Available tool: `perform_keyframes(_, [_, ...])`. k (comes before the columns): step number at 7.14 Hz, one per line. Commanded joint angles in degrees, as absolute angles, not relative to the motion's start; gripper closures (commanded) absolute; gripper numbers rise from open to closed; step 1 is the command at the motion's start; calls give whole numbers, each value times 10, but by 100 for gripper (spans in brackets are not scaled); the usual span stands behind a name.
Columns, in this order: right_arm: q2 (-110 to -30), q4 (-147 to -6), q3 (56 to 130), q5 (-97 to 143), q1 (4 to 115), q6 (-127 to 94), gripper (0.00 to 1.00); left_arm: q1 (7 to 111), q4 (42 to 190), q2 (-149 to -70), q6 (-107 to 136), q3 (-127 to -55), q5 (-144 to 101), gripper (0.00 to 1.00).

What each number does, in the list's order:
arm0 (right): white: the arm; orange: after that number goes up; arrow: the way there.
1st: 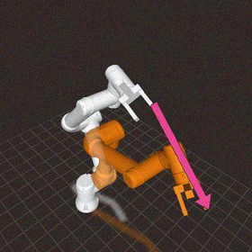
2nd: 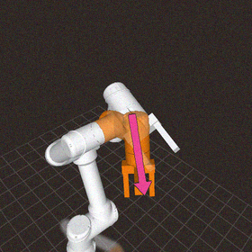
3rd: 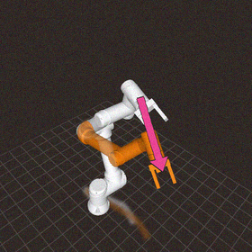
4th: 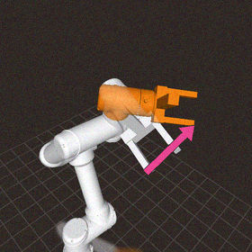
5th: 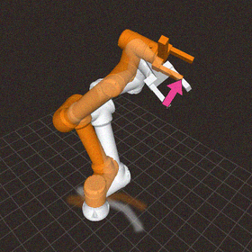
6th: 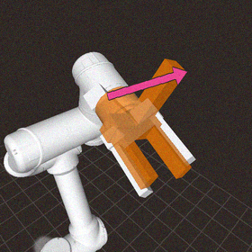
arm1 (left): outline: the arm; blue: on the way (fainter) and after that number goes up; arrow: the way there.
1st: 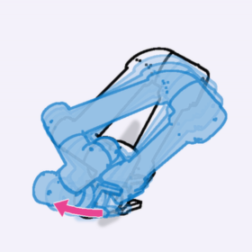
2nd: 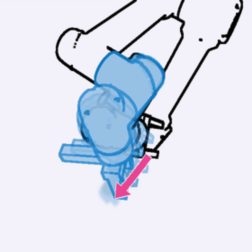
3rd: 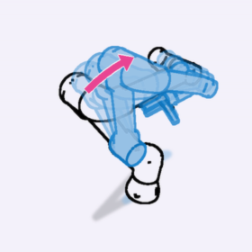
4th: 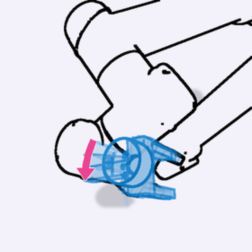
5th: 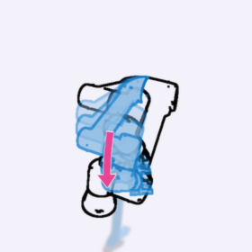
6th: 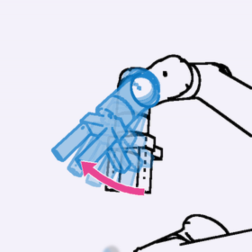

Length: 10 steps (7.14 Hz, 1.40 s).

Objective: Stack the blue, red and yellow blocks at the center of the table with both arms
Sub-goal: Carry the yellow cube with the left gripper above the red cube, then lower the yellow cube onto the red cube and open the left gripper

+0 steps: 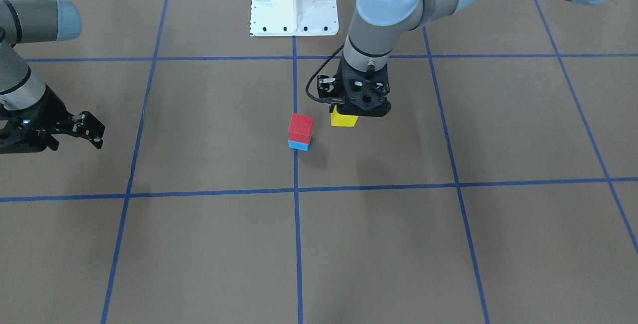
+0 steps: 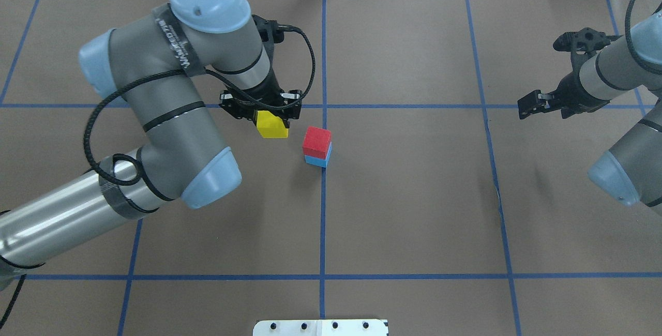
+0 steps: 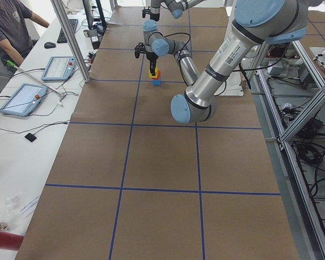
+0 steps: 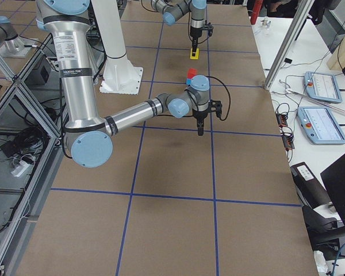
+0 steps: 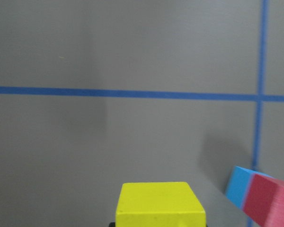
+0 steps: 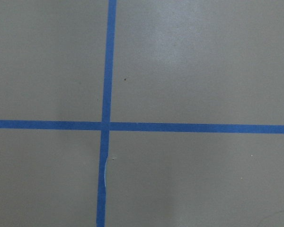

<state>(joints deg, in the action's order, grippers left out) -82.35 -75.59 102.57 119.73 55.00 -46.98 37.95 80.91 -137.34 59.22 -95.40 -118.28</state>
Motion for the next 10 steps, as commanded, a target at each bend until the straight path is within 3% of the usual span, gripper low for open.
perform_keyframes(1, [-827, -756, 1025, 1197, 550, -472, 0, 352, 809, -1418, 574, -904, -1163, 100])
perform_keyframes(10, [-824, -757, 1020, 1196, 548, -473, 0, 340, 827, -1456, 573, -847, -1142, 100])
